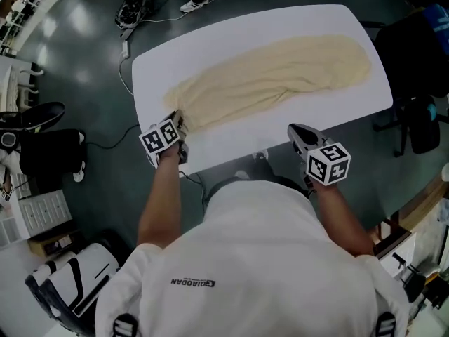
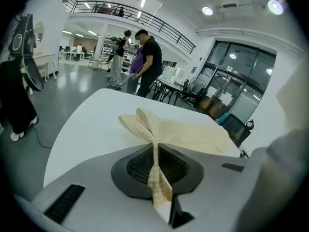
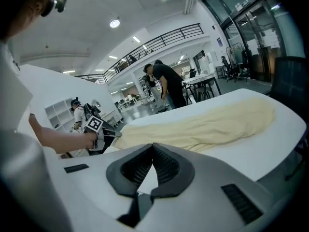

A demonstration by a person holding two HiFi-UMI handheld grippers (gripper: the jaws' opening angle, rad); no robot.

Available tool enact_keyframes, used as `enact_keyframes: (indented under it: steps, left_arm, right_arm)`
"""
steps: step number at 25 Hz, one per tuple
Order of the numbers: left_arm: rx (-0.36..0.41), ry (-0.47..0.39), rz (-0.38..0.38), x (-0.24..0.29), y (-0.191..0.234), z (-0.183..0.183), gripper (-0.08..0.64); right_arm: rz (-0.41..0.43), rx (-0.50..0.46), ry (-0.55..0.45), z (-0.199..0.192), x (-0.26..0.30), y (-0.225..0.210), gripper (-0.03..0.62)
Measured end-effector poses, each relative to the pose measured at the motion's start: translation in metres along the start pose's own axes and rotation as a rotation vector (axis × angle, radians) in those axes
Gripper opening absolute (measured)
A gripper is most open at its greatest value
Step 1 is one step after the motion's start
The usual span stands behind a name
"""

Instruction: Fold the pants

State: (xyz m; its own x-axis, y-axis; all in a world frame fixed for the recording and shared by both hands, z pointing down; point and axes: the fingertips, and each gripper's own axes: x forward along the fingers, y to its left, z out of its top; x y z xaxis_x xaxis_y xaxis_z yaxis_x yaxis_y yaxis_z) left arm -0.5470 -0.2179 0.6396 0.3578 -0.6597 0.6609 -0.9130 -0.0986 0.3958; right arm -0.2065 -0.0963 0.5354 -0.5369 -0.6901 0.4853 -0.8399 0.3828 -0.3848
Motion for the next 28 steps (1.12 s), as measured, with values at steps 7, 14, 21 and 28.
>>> enact_keyframes:
  steps: [7, 14, 21, 28]
  left_arm:
    - [0.109, -0.057, -0.109, -0.024, -0.051, 0.024, 0.052]
    - [0.163, -0.096, -0.184, -0.04, -0.112, 0.04, 0.052]
    - [0.153, -0.137, -0.167, -0.04, -0.162, 0.06, 0.052]
    - [0.167, -0.153, -0.108, -0.028, -0.233, 0.045, 0.052]
  right_arm:
    - [-0.125, 0.058, -0.057, -0.027, -0.069, 0.002, 0.017]
    - [-0.19, 0.081, -0.125, -0.037, -0.123, -0.015, 0.017]
    - [-0.192, 0.098, -0.177, -0.039, -0.175, -0.059, 0.017]
    - [-0.175, 0.116, -0.194, -0.048, -0.236, -0.13, 0.017]
